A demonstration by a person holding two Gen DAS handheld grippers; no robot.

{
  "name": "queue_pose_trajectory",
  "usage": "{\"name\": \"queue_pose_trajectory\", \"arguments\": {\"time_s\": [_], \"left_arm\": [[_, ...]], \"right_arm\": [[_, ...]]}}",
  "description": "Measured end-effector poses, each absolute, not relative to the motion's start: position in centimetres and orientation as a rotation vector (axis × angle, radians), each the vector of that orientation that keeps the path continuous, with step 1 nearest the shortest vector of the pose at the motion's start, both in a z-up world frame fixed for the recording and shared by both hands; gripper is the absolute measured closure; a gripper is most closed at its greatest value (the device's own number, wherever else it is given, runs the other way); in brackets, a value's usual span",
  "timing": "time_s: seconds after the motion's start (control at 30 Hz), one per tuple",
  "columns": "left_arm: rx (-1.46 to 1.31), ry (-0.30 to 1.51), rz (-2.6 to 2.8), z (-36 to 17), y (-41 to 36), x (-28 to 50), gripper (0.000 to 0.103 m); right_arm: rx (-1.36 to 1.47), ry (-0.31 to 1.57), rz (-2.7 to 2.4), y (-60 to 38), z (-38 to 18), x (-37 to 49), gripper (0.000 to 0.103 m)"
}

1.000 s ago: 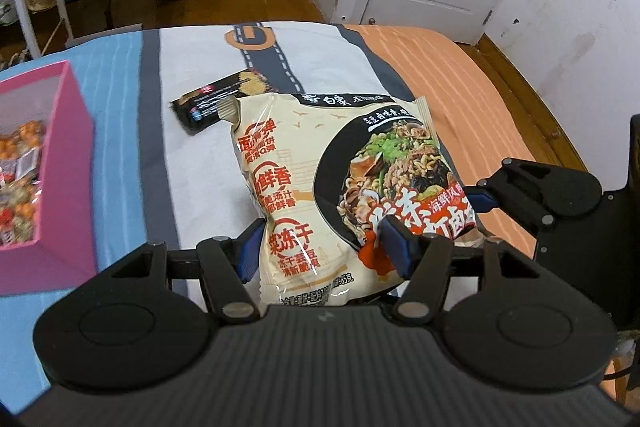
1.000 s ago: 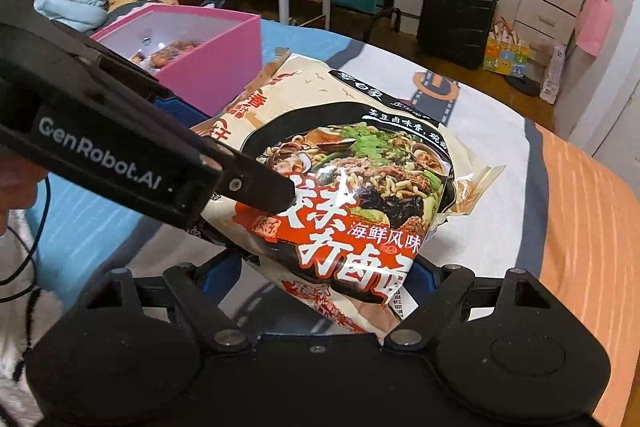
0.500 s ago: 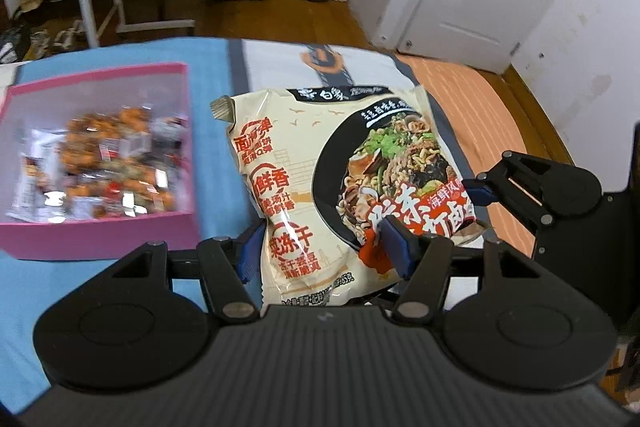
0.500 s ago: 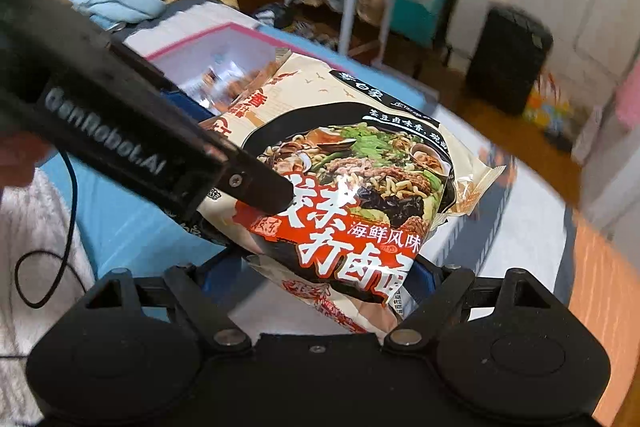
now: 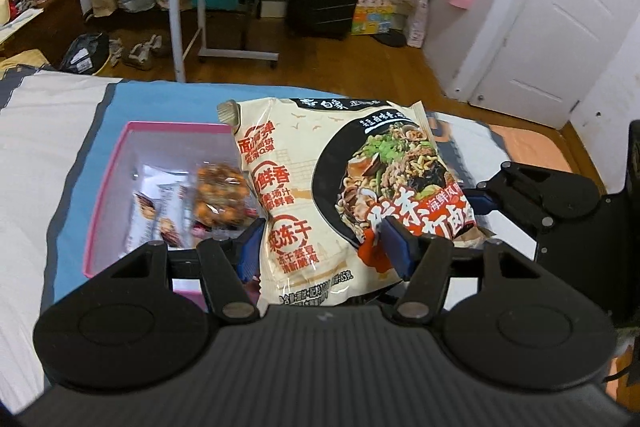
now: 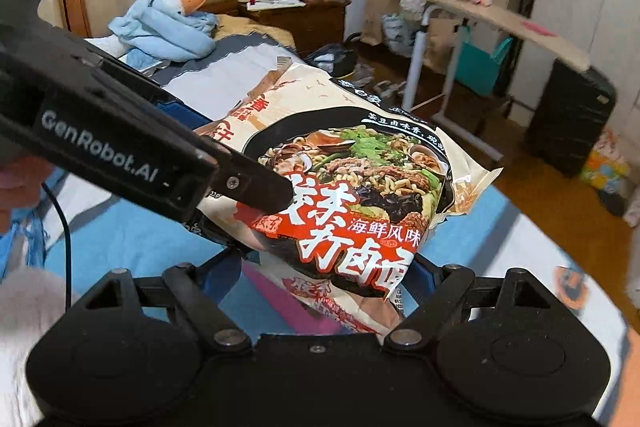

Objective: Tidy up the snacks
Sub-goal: 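Carry the noodle bag with both grippers over the pink box and lower it, then open both grippers and withdraw them from the box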

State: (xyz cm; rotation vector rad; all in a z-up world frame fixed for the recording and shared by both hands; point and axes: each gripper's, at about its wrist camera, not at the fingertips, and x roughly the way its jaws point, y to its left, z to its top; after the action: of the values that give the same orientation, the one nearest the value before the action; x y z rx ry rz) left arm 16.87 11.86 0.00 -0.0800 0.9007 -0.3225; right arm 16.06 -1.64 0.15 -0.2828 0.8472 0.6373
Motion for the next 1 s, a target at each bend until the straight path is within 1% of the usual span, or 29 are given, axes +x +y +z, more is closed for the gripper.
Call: {"name": "queue_pose_trajectory", "arguments": {"time_s": [0.2,0.3,0.37,0.47,0.53,0.67,0.8,0.93,1.0], "left_arm": [[-0.077,0.911,-0.293,-3.3,15.2,21.2,0.043],[-0.063,0.924,-0.276,-5.3,16.6,22.9,0.044],[-0.045,0.935,-0.261,-6.5,17.3,23.8,0.044],[-0.039,0.958,-0.247,-8.5,18.1,25.1,0.044],[-0.037,0.974,-0.238,-9.5,18.2,25.6,0.044],[0.030,0.962,-0.231,-10.4,17.6,25.8,0.044],[0.076,0.992,-0.217,-11.5,17.0,25.5,0.044],[0.125,0.954,-0.173,-11.5,16.6,24.5,0.044],[0.139,0.931,-0.166,-10.9,16.5,24.0,0.044]], "right_arm": [[-0.221,0.897,0.646,1.5,-3.5,19.9,0.015],[-0.262,0.898,0.668,3.3,-5.5,20.6,0.016],[-0.240,0.895,0.689,3.9,-6.8,21.3,0.016],[-0.158,0.970,0.701,4.4,-8.9,23.0,0.016],[-0.152,0.985,0.707,4.7,-9.8,23.5,0.016],[-0.227,0.976,0.706,5.9,-10.7,23.6,0.016],[-0.184,1.016,0.712,5.5,-11.2,24.2,0.016],[-0.133,1.053,0.681,4.8,-11.3,24.6,0.016],[-0.129,1.043,0.676,4.2,-10.8,24.1,0.016]]}}
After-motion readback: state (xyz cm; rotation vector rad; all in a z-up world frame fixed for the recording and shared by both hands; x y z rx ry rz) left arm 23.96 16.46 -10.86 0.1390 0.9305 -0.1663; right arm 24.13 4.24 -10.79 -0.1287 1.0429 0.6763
